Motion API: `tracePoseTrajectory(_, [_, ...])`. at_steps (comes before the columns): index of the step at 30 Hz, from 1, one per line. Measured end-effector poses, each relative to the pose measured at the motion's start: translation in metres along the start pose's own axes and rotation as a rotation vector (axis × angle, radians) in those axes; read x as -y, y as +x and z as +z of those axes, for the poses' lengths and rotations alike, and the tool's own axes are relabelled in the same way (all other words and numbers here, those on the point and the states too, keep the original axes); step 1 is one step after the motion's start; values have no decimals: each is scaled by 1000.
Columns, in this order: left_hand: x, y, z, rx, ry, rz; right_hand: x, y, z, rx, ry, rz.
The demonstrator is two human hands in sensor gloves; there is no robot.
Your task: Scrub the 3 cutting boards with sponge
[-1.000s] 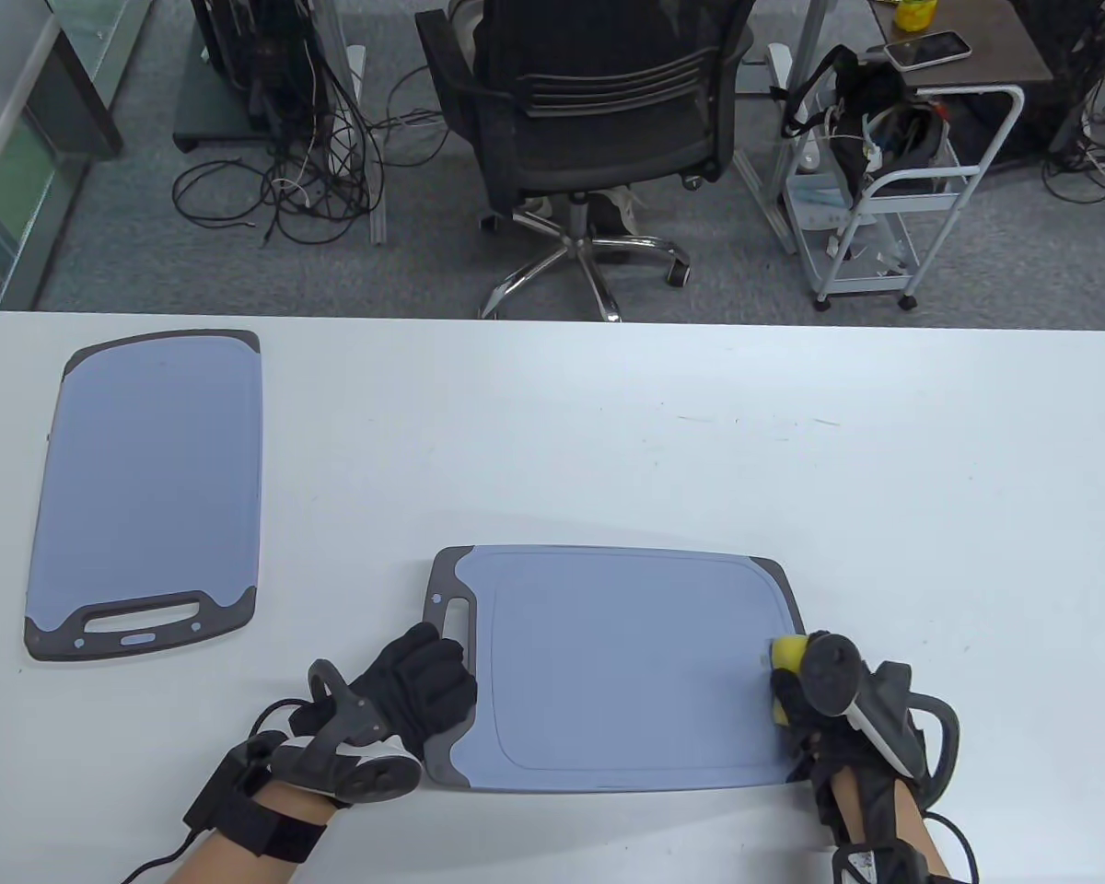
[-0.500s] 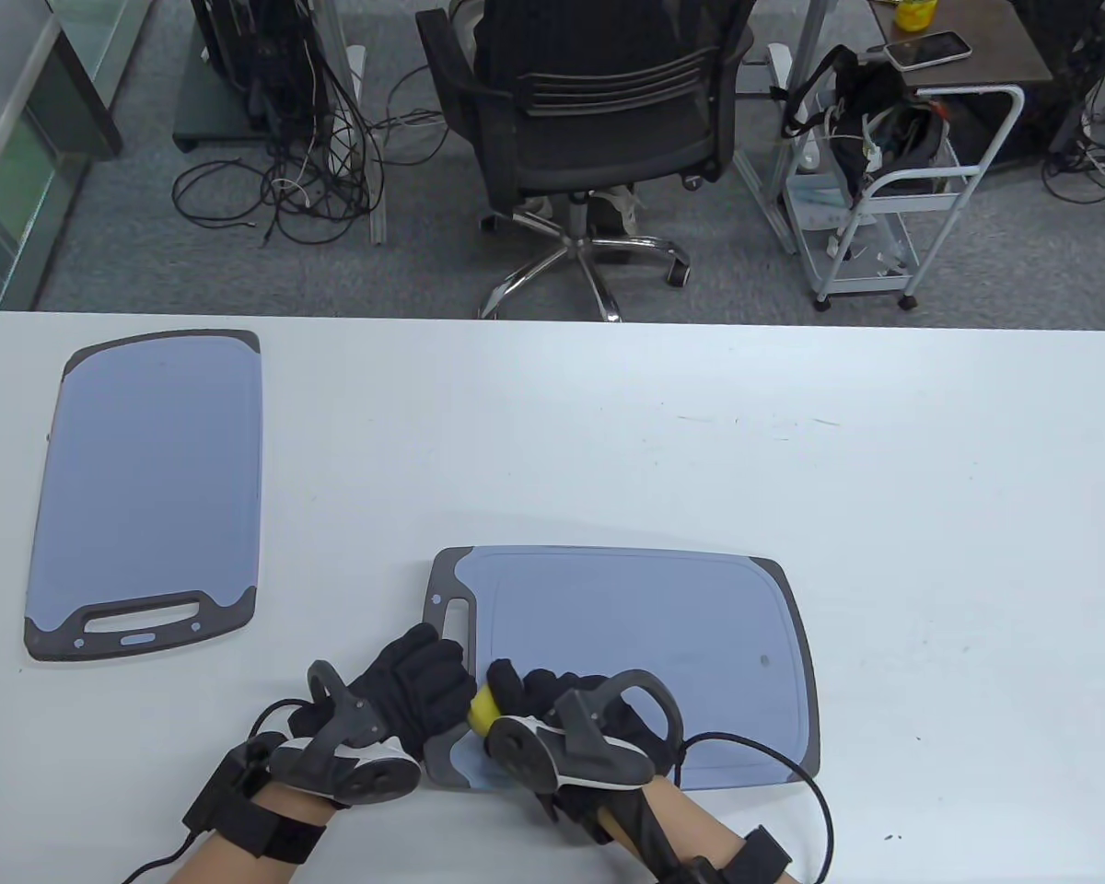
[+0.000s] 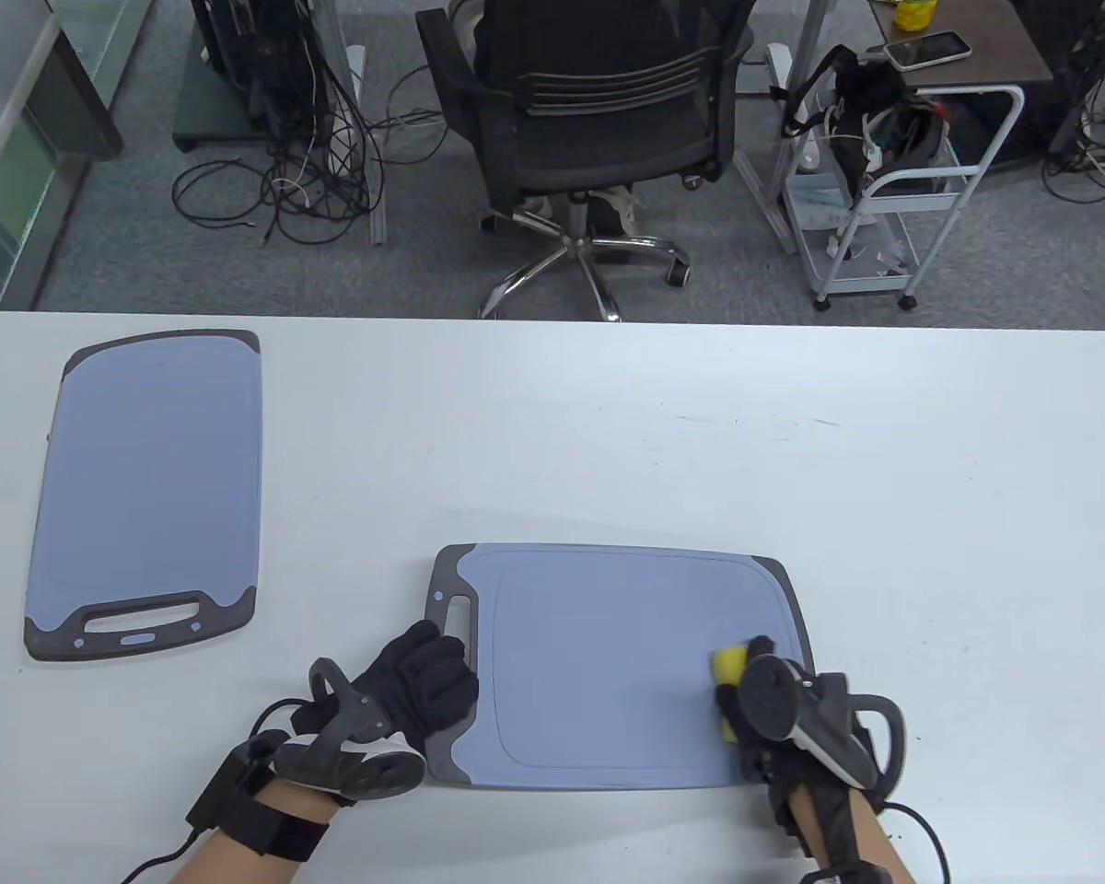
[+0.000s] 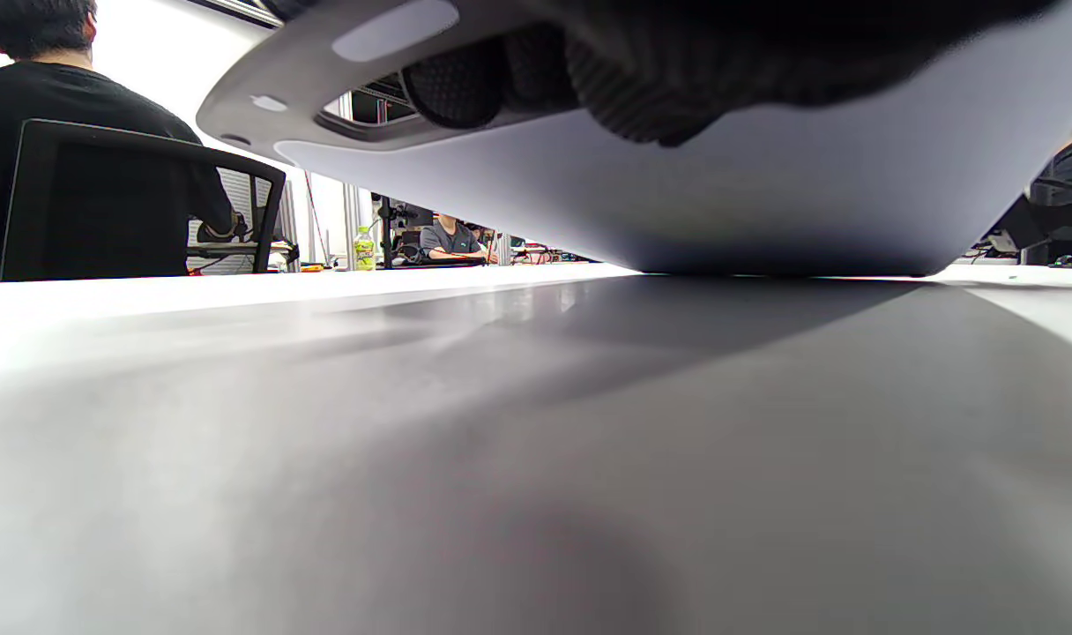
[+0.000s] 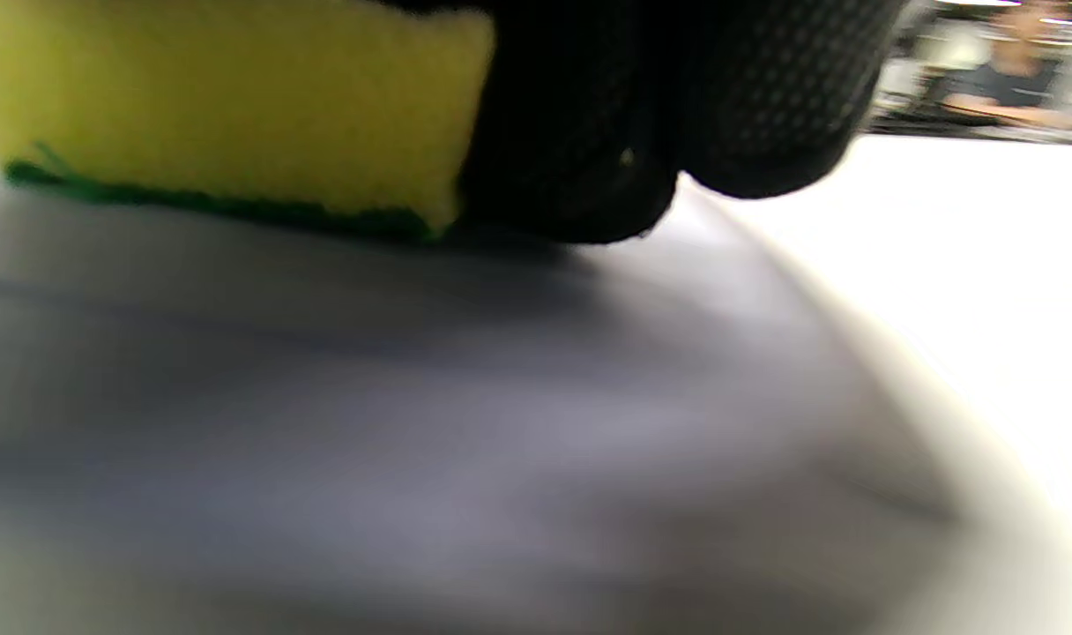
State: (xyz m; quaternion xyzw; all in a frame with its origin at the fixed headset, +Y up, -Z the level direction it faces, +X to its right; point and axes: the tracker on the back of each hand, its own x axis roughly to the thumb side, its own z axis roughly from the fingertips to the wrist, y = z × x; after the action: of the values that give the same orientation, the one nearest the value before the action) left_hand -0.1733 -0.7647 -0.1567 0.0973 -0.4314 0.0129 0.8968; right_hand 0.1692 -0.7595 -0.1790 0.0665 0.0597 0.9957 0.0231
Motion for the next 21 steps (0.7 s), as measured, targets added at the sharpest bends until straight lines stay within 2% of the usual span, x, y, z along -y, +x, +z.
tracePoseTrajectory(4, [0, 0, 0, 2, 2, -5, 11, 129, 1, 390, -16, 30])
tracePoseTrajectory(6, [0, 0, 0, 3, 6, -4, 15, 166, 8, 505, -32, 71])
tracePoseTrajectory(8, [0, -1, 1, -1, 11, 2, 16, 176, 10, 502, -52, 111])
tracePoseTrajectory(10, [0, -1, 1, 0, 15, 1, 16, 159, 7, 471, -35, 109])
tracePoseTrajectory(11, [-1, -1, 1, 0, 14, 2, 15, 139, 5, 402, -35, 76])
tracePoseTrajectory(15, [0, -1, 0, -2, 8, 1, 4, 32, 3, 103, 7, 50])
tracePoseTrajectory(17, [0, -1, 0, -3, 3, 2, -3, -35, 11, -110, 29, 15])
tracePoseTrajectory(19, [0, -1, 0, -4, 1, 3, -7, -76, 16, -263, 46, 18])
tracePoseTrajectory(21, [0, -1, -1, -4, 2, 3, -8, -90, 18, -304, 64, -18])
